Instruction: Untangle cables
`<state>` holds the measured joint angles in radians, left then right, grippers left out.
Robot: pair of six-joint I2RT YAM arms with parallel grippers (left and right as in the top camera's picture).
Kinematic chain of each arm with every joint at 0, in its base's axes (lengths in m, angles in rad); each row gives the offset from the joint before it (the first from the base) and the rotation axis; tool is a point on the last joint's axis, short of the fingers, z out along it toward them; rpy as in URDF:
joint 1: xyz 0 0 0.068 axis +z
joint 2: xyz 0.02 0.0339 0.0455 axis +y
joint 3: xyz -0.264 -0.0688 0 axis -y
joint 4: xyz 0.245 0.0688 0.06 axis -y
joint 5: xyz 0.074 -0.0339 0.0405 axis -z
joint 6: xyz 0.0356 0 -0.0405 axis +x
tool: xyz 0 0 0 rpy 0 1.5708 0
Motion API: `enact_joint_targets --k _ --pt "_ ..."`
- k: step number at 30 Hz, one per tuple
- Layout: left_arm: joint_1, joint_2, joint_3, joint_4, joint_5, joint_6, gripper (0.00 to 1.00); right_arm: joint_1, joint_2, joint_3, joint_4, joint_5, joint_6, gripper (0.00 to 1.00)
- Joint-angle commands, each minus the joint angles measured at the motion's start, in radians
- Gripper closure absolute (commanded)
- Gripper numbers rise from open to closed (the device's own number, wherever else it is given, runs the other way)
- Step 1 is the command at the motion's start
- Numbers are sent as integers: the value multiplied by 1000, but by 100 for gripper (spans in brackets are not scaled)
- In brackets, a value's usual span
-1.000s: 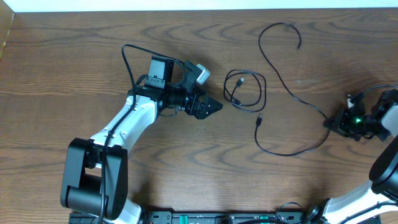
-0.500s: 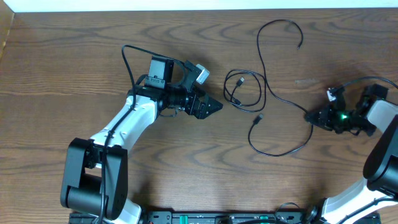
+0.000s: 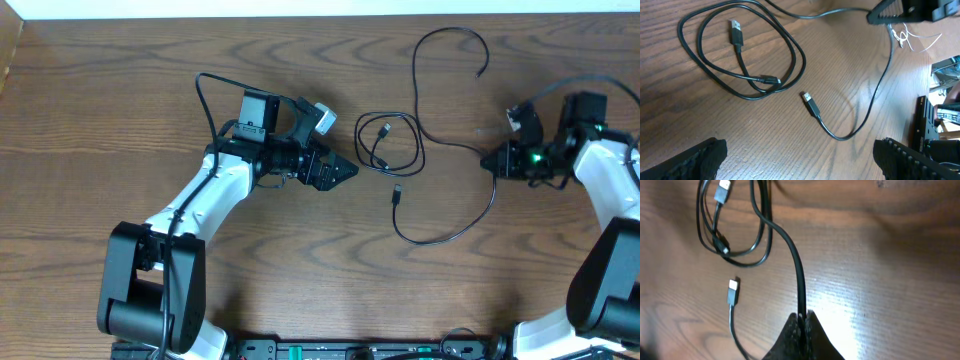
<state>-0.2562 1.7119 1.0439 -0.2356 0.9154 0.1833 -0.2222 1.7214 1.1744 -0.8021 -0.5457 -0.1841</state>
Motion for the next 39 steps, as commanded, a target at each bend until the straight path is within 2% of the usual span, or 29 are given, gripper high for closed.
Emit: enact_joint_targets --k 1,7,22,27,39 --pt "3 -13 0 -3 19 -1 1 52 -26 95 -54 155 32 99" --pt "3 -13 0 -3 19 -1 1 103 -26 246 -134 315 88 99" --pt "2 -13 0 -3 19 -1 1 76 -26 703 -340 637 146 99" --pt "-11 -13 0 -19 20 -3 1 -32 -26 792 -336 708 173 99" --pt "-67 -13 0 -51 19 6 1 -462 -5 812 -174 755 235 99"
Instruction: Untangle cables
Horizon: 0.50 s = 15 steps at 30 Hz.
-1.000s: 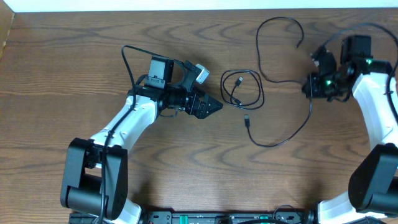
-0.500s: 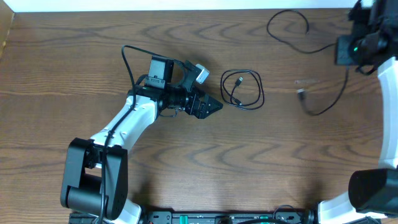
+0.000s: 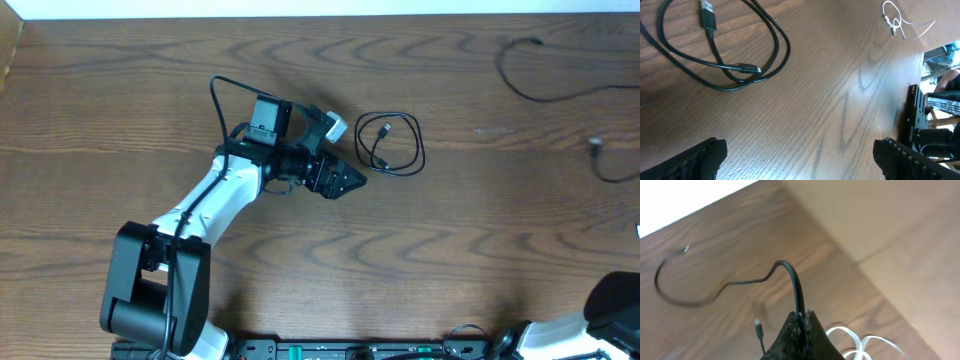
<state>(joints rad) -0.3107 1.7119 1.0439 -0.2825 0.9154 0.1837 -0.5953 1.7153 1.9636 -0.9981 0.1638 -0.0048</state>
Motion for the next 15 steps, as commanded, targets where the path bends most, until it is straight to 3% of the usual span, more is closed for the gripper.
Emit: enact_joint_targets --k 1,9,15 --pt "-17 -13 0 -5 19 6 1 -118 5 23 31 52 66 99" --pt "-96 -13 0 -2 19 26 1 -351 18 26 75 -44 124 99" --pt "-143 -13 0 22 15 44 1 -337 122 26 79 -74 113 99"
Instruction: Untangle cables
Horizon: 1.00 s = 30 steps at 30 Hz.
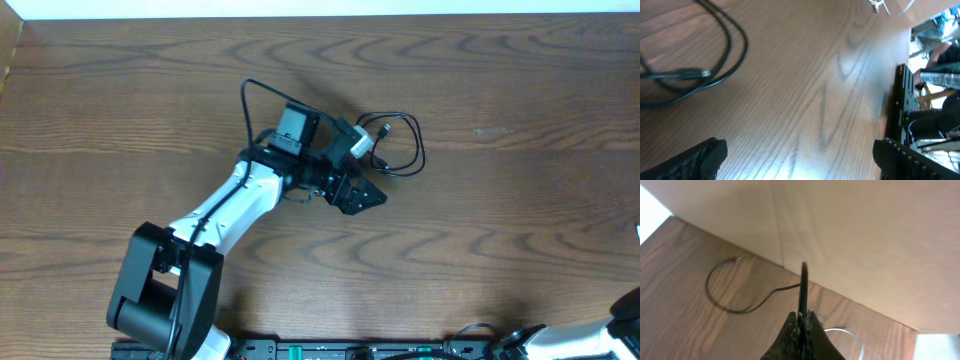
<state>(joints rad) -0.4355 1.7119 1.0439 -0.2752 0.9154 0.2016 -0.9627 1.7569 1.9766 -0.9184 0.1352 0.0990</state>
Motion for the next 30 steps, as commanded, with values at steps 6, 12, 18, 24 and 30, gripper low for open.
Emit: enact_joint_targets --k 6,12,18,24,30 --pt "-26 -13 0 23 16 24 1 88 231 13 2 -43 9 99" --pt "-26 -13 0 22 16 3 1 91 365 13 14 -37 10 99" --pt "-26 -13 0 25 16 -8 1 89 486 13 -16 13 11 99" --pt "-26 -13 0 26 16 -23 1 73 513 13 -21 24 20 99" --pt "-26 -13 0 27 16 -23 1 48 513 13 -20 39 21 99"
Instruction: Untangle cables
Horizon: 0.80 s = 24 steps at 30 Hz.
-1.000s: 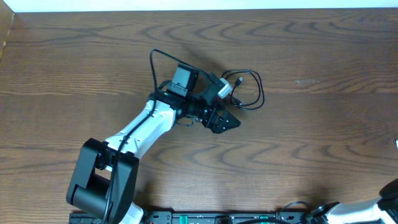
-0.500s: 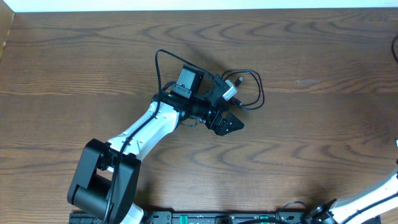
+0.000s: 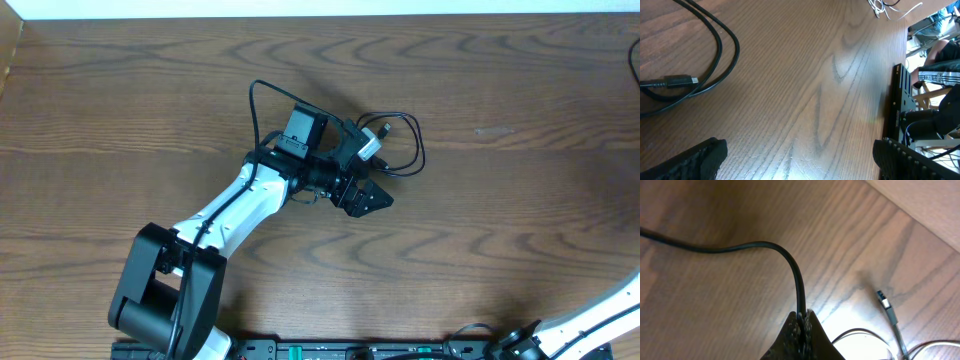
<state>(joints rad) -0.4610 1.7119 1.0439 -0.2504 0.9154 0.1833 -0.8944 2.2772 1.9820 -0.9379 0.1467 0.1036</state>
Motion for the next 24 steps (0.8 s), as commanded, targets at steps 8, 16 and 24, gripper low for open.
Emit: enact_joint_targets --k 8,16,24 --pt "-1 -13 0 2 15 -5 1 -41 -22 10 4 -178 34 99" --pt "-1 -13 0 2 16 -5 1 -21 -155 20 103 -465 76 99" --pt "-1 -13 0 17 16 -5 1 -36 -366 20 168 -430 127 99"
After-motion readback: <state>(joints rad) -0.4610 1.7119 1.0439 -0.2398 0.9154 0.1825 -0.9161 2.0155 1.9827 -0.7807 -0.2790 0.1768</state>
